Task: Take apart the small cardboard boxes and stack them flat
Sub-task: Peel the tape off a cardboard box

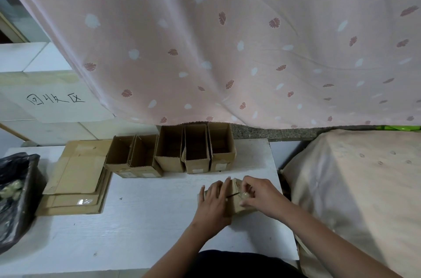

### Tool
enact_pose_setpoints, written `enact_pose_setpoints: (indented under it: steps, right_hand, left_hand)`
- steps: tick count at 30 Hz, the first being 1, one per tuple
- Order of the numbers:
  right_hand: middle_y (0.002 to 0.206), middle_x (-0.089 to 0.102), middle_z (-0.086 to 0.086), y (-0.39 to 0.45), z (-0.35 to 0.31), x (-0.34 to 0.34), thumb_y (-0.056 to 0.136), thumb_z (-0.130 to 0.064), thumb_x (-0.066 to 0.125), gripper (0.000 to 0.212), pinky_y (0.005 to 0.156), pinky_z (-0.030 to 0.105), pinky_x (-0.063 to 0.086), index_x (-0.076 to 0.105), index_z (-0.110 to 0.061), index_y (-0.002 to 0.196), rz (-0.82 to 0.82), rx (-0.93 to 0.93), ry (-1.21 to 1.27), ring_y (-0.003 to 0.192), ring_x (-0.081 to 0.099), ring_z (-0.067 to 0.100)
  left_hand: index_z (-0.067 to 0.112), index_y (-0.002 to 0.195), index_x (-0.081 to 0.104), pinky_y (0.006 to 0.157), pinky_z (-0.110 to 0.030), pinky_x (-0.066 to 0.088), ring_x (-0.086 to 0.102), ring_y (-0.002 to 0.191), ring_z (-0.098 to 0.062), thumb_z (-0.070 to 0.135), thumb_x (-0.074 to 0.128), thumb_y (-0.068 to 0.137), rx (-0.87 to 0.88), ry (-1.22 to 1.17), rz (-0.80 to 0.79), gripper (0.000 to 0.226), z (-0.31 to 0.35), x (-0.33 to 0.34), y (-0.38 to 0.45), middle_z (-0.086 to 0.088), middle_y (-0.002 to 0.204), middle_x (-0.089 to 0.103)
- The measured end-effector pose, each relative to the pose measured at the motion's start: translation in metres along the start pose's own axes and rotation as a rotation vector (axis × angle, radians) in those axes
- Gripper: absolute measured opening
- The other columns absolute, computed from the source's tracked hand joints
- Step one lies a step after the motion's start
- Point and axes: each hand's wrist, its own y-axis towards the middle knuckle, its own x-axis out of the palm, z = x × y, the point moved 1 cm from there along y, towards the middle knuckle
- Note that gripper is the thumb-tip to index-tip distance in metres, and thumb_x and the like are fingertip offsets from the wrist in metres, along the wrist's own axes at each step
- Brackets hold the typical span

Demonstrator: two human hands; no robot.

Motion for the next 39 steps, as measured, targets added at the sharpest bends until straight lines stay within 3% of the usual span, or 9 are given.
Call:
enact_pose_setpoints:
  steps: [7,12,17,21,27,30,33,36,39]
  right_hand:
    - [0.083,0.058,-0.009,-0.001,-0.006,0.001,0.074,-0.03,0.084,0.031,0.073,0.03,0.052,0.053,-0.025,0.075,0.036,-0.053,-0.017,0.079,0.056,0.01]
    - [0.084,0.057,-0.013,-0.004,-0.001,0.008,0.079,-0.024,0.081,0.029,0.073,0.025,0.05,0.054,-0.015,0.076,0.092,-0.031,0.025,0.08,0.054,0.007]
    - [0.078,0.056,-0.01,-0.005,0.004,0.002,0.08,-0.025,0.078,0.031,0.065,0.019,0.044,0.049,-0.035,0.082,0.083,0.001,0.046,0.071,0.05,0.006]
    - [0.089,0.056,-0.008,0.001,0.003,0.007,0.076,-0.023,0.082,0.03,0.073,0.008,0.037,0.068,-0.033,0.1,0.075,-0.004,-0.024,0.087,0.052,0.01]
    - [0.096,0.053,-0.009,0.006,0.008,0.02,0.067,-0.026,0.091,0.033,0.071,0.012,0.045,0.075,-0.018,0.094,0.043,0.052,0.023,0.074,0.051,0.005]
    - [0.112,0.047,-0.013,0.006,0.011,0.027,0.079,-0.024,0.082,0.036,0.092,0.022,0.051,0.072,-0.019,0.113,0.022,0.064,0.031,0.099,0.056,0.011]
    - [0.106,0.051,-0.015,0.006,0.013,0.03,0.082,-0.018,0.077,0.022,0.081,0.014,0.049,0.068,-0.024,0.101,0.008,0.055,-0.018,0.096,0.055,0.011]
    - [0.091,0.052,-0.013,0.006,0.009,0.029,0.075,-0.028,0.084,0.029,0.064,0.013,0.038,0.06,-0.023,0.091,0.012,0.078,-0.078,0.079,0.053,0.006]
    - [0.094,0.05,-0.014,0.007,0.005,0.032,0.078,-0.027,0.08,0.033,0.068,0.016,0.036,0.053,-0.026,0.095,0.033,0.03,-0.174,0.087,0.05,0.01]
  left_hand:
    - [0.024,0.154,0.018,0.099,-0.04,0.047,0.044,0.124,-0.021,0.029,0.078,0.074,0.047,-0.262,0.04,0.1,0.005,-0.003,0.011,0.003,0.144,0.033]
    - [0.023,0.148,0.02,0.086,-0.026,0.05,0.046,0.118,-0.018,0.019,0.078,0.071,0.009,-0.421,0.041,0.097,-0.006,0.008,0.009,0.008,0.141,0.031]
    - [0.031,0.149,0.013,0.08,-0.014,0.044,0.046,0.115,-0.011,0.029,0.08,0.07,-0.045,-0.436,0.016,0.104,-0.021,0.019,0.0,0.014,0.144,0.027]
    - [0.033,0.156,0.007,0.087,-0.023,0.049,0.045,0.124,-0.017,0.026,0.08,0.076,-0.017,-0.393,-0.013,0.109,-0.017,0.021,-0.001,0.009,0.15,0.02]
    - [0.028,0.158,-0.003,0.084,-0.036,0.056,0.045,0.13,-0.03,0.01,0.068,0.086,-0.025,-0.256,-0.01,0.103,-0.017,0.014,-0.005,-0.004,0.157,0.009]
    - [0.019,0.159,-0.009,0.12,-0.043,0.029,0.008,0.152,-0.03,0.032,0.067,0.089,-0.052,-0.105,-0.025,0.104,-0.012,0.013,-0.004,-0.005,0.164,-0.012]
    - [0.011,0.157,-0.017,0.124,-0.044,-0.012,-0.022,0.152,-0.025,0.054,0.055,0.094,0.008,0.048,-0.065,0.104,-0.003,0.014,0.001,-0.006,0.163,-0.027]
    - [0.012,0.151,-0.027,0.12,-0.041,-0.023,-0.028,0.149,-0.024,0.061,0.037,0.099,0.04,0.106,-0.07,0.096,0.001,0.019,0.001,-0.006,0.159,-0.033]
    - [0.004,0.157,-0.003,0.119,-0.044,-0.009,-0.006,0.153,-0.031,0.063,0.026,0.099,0.052,0.246,-0.004,0.087,0.001,0.021,0.001,-0.014,0.165,-0.009]
